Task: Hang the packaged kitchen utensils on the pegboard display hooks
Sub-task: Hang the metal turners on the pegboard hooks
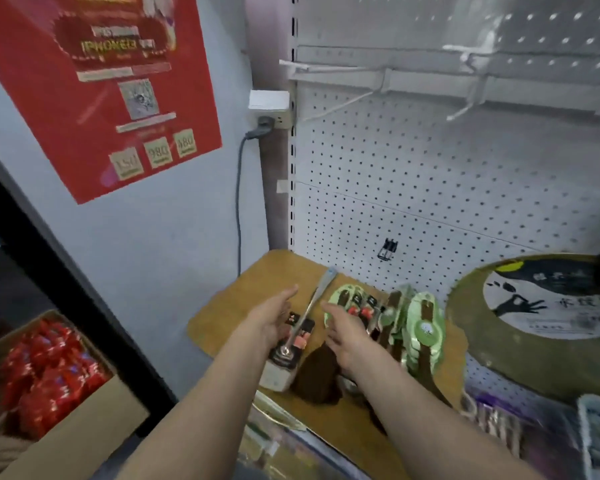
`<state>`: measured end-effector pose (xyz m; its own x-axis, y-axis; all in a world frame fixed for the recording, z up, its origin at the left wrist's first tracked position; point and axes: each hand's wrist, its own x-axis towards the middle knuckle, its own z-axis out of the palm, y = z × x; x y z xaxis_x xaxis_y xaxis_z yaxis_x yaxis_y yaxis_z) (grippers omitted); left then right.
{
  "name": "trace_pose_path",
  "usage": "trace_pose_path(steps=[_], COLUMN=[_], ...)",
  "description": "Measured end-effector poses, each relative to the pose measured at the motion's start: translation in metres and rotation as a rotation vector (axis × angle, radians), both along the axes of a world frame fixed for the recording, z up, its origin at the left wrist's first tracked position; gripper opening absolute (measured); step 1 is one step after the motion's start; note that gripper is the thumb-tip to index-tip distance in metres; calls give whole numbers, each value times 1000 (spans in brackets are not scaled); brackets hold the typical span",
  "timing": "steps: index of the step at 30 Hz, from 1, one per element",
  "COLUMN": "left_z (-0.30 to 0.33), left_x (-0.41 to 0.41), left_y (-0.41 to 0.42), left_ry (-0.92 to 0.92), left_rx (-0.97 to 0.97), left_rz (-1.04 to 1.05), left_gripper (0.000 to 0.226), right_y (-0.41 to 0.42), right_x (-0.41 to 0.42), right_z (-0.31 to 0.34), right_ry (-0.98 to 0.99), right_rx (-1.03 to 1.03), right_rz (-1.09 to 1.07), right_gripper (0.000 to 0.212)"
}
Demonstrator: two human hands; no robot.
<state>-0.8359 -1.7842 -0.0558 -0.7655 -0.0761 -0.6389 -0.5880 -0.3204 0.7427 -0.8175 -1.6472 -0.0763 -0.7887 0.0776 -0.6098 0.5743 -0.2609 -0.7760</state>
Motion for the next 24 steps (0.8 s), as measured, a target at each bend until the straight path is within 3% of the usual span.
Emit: trace_pose_path(steps=[4,7,11,14,17,24], left_z=[-10,-21,-38,-53,-62,-79], left_x=[-45,-75,-96,-105,-115,-137], left_y=[-22,-30,-29,-33,-37,-40], left_ry=[-37,-34,-83,-107,-113,-84], left_rx=[-32,-57,-31,-36,-75,-82], left_rz=[-195,-303,-462,-543,-555,-577], left_gripper=[64,50,23,33,27,57], right_y=[-25,-39,-52,-59,-62,-69], right_x=[-22,-33,-38,-40,-47,-61], right_z=[-18,-36,-51,-58,-63,-75], right_ry=[-61,-102,-138,-173,-207,-251], right_rx=[40,69,70,79,106,64], right_rz=[-86,-171,-221,-256,-278,-361], right_gripper=[55,54,33,38,38,42])
